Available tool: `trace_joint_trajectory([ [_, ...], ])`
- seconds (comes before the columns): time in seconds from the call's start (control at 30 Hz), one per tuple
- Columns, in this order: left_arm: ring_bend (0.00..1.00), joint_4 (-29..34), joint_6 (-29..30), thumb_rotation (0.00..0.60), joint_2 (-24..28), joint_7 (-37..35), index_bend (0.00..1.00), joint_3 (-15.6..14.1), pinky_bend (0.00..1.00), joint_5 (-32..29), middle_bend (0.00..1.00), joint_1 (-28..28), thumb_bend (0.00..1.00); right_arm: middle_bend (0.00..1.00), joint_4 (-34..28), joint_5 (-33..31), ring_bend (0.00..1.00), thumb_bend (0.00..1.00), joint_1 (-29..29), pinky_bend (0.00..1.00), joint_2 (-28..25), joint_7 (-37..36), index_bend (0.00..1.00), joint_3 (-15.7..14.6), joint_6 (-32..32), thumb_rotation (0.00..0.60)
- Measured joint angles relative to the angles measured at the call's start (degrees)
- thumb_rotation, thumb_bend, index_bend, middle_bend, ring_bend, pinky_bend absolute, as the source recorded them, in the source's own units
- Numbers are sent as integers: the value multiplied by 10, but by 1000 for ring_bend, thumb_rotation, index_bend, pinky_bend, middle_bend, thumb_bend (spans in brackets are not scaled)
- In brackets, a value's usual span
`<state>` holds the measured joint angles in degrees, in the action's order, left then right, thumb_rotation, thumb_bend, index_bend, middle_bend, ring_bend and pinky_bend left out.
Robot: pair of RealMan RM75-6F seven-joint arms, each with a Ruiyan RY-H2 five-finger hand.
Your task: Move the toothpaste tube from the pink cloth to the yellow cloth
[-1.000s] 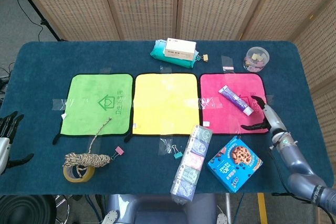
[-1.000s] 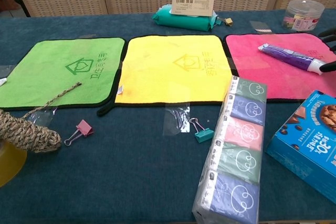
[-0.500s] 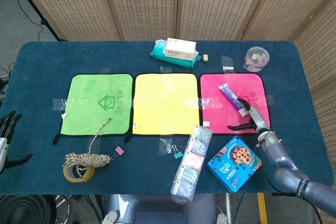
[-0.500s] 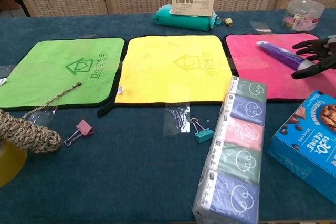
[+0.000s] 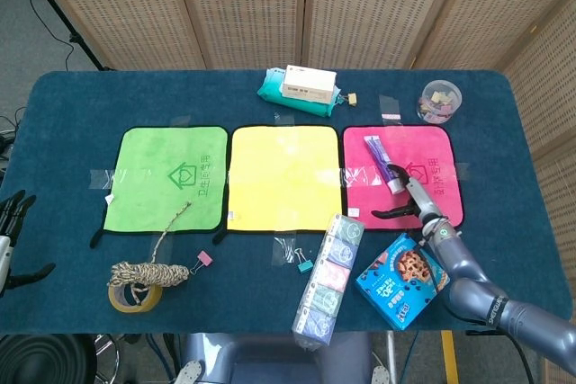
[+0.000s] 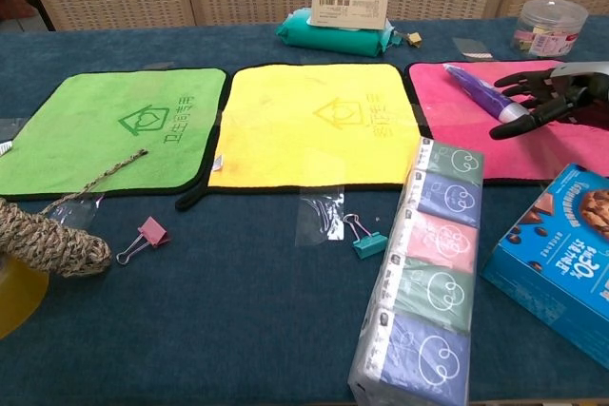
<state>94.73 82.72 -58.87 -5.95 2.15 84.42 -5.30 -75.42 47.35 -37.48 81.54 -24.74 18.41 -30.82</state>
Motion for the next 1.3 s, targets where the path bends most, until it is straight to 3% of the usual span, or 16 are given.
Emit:
trace_joint_trajectory([
  [1.3,0,0,-6,600,9,-21,0,-4,0,6,0,-2,0,0,-61,-112,0,0,-117,0,57,141,0,-15,-34,600],
])
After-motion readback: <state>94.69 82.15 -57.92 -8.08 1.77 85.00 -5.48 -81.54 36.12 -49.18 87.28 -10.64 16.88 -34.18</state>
